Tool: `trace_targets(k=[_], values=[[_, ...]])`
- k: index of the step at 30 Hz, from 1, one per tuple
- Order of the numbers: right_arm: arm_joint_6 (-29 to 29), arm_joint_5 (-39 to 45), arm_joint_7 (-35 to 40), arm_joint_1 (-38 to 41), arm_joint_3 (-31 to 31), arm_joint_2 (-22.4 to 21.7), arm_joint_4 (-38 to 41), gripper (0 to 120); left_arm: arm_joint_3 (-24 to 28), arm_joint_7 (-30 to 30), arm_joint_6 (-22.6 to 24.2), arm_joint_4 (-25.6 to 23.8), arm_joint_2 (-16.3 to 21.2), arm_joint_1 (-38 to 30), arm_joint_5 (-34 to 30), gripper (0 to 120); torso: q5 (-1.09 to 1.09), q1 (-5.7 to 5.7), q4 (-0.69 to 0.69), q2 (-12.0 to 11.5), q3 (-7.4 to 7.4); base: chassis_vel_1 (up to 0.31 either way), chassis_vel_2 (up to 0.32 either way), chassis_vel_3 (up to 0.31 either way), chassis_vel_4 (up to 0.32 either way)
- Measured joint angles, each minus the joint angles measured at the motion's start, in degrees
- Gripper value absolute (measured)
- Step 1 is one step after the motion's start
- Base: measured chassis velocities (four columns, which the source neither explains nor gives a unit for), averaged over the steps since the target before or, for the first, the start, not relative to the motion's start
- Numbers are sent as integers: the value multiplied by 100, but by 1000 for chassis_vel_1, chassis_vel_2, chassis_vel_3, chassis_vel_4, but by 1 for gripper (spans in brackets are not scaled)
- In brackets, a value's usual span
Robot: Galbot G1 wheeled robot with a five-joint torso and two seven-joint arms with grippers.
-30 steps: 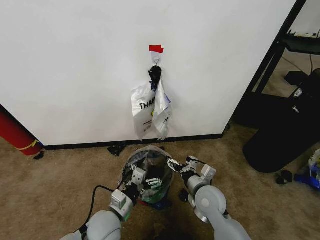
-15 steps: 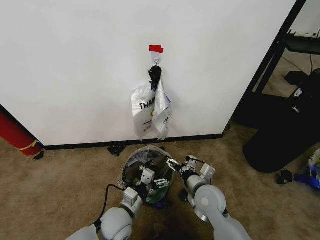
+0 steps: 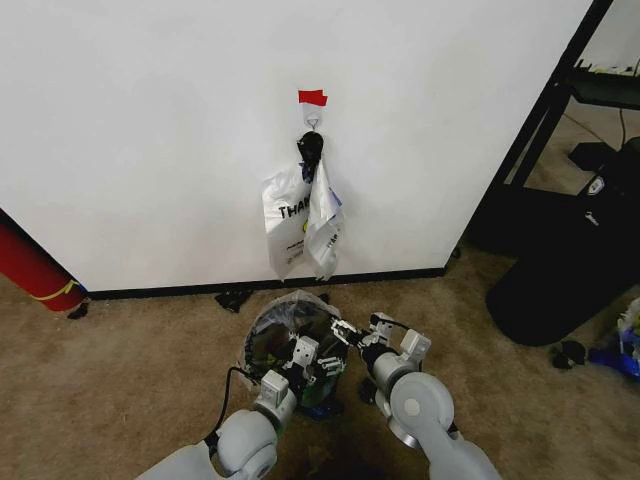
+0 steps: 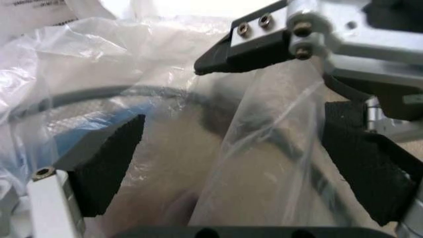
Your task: Pick up the garbage bag from the wall and place it over the trash bin.
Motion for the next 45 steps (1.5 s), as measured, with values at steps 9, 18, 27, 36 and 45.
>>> trace_targets(k=[9,18,27,36,45], values=[[83,-20,0,59,68,-34,-123,100,-335,32,-43,-606,343,452,-49,100,1,0,1,0,0,0,0,0,0],[119,-18,19,136,70,-13,-167,100,-627,51,-147,-941,557,811,63,100,0,0,1,0,0,0,0,0,0],[93,-22,26,73,52,25,-85,100,-417,-66,2,-443,268,368,59,100,0,0,0,0,0,0,0,0,0],[69,-5,24,68,49,8,-67,100,-296,-93,36,-305,140,216,-34,100,1,0,1,0,0,0,0,0,0],[41,41,24,54,45,46,-67,100,-132,-153,60,-103,-51,78,-119,100,0,0,0,0,0,0,0,0,0]])
